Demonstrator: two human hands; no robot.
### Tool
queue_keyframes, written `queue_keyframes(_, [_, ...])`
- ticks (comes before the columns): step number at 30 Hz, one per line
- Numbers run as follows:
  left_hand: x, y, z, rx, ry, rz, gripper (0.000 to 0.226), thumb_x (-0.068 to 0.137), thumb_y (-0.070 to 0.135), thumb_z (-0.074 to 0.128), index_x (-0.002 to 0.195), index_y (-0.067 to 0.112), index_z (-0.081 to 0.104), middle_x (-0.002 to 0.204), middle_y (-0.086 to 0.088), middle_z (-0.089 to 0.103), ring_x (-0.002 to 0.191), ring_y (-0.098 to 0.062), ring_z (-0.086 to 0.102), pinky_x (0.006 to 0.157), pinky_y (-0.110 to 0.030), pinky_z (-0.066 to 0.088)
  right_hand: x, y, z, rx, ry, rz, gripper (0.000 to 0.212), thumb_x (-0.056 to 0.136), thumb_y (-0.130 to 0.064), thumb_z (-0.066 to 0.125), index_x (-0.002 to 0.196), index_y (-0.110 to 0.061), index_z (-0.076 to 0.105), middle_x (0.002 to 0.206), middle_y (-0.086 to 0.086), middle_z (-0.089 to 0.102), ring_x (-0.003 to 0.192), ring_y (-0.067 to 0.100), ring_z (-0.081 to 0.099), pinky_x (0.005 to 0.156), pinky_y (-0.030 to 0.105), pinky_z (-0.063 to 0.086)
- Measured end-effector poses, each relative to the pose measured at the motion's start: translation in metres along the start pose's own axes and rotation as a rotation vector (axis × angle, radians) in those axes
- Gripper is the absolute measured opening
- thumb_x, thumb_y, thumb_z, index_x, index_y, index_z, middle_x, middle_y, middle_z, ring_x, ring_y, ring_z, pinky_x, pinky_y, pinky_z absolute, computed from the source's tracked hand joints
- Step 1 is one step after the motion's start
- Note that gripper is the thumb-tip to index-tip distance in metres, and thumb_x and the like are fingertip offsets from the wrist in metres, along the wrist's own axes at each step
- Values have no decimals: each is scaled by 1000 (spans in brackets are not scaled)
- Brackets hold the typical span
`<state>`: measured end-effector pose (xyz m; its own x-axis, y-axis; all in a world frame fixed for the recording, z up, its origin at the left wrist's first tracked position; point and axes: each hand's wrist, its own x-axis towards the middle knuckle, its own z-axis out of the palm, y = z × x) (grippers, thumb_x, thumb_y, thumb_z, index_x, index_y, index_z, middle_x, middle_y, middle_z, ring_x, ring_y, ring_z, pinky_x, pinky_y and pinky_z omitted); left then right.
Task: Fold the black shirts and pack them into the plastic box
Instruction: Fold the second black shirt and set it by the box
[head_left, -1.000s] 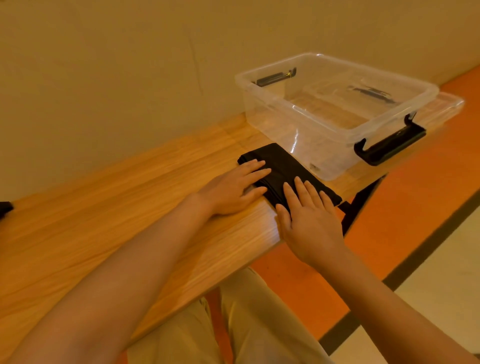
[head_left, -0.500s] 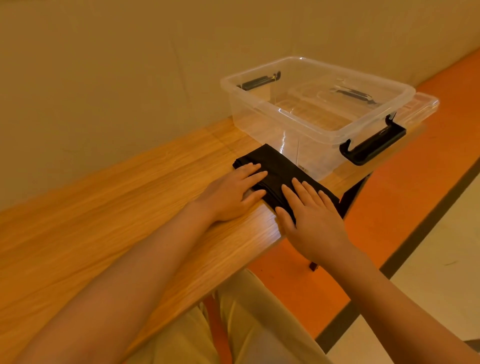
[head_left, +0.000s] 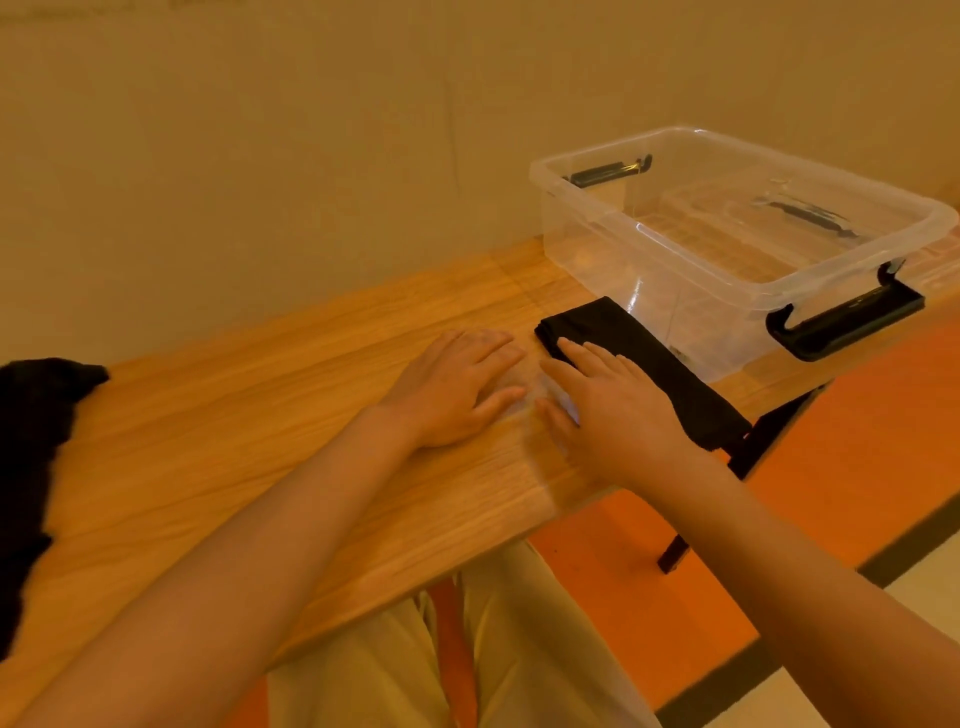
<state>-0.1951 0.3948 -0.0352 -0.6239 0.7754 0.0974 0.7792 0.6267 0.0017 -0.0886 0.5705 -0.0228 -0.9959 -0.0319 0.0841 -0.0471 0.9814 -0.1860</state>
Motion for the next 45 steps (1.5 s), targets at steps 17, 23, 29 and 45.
queue_keyframes(17, [-217,-45,-20,233,117,-527,59,96,55,30,130,17,58,134,-6,58,121,-23,55,107,-44,39,41,-145,25,-80,-118,-612,51,100,-46,32,147,-26,29,156,1,25,141,21,26,114,36,21])
queue_keyframes(23, [-293,-50,-28,240,154,-772,60,96,56,28,130,17,58,132,-4,59,120,-20,56,106,-43,39,44,-220,39,-61,-139,-783,53,100,-49,30,148,-28,26,157,2,22,143,21,22,115,37,19])
queue_keyframes(29, [-363,-51,-29,256,197,-957,62,95,58,29,129,17,60,131,-4,60,121,-21,56,107,-43,37,35,-285,47,-75,-147,-927,53,100,-46,34,148,-27,25,158,2,20,143,22,21,114,38,19])
queue_keyframes(45, [-466,-35,-29,411,527,-1217,15,90,20,62,100,12,71,103,-3,69,99,-23,65,92,-37,38,-4,-408,74,207,10,-1181,53,98,-39,48,146,-21,35,152,0,34,138,16,31,112,30,24])
